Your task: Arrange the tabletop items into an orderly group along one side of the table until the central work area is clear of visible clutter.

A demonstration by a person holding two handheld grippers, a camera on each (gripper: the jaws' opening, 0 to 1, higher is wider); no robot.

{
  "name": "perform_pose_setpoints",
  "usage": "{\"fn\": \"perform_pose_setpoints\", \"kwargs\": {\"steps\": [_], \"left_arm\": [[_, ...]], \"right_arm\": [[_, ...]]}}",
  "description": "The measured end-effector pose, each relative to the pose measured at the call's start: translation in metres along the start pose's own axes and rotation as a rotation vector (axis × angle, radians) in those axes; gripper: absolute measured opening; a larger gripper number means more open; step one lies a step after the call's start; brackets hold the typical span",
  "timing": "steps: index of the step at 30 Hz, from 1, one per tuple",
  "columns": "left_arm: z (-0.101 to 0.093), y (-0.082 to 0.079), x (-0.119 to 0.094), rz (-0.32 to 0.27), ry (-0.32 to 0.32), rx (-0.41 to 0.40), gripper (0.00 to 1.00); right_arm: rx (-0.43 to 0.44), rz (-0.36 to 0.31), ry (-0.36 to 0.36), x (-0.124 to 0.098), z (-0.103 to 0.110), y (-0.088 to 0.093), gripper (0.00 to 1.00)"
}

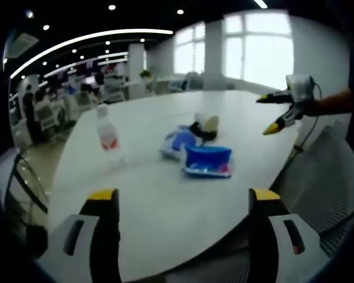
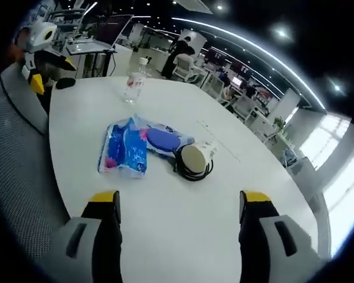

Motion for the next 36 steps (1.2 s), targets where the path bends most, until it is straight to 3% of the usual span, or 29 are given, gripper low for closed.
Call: {"fn": "perform_pose_setpoints", "kwargs": {"steps": [8, 17, 28, 36], "left_arm": [[-0.001, -0.003, 0.000, -0.014, -0.004, -0.005, 0.87], [-0.004, -0.002, 0.001, 0.004, 0.002, 0.002, 0.87], [-0.004, 0.001, 0.001, 0.015, 0.014, 0.012, 0.86], [-0.005, 0.003, 0.002, 0.029, 0.025, 0.018, 0.85]], "right_arm": [[-0.114, -0.025, 0.018, 0.032, -0.023, -0.001, 0.70], [-0.212, -0.052, 0.056, 0.061, -0.045, -0.014, 0.58], [-0.340, -0.068, 0.029, 0.073, -0.035, -0.030, 0.54], [-0.397, -0.061, 0.019, 0.092, -0.033, -0.036, 0.42]]}}
Point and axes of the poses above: the point that each gripper's makers call its tool centre point, and the gripper's own axes: x roughly forward along the fingers, z roughly to its left, y roughly out of its underside, the point moved 3 cm from there along -x, roughly backward along the fingers, and after that the axes turned 5 degrees about z, right-handed, at the moved point
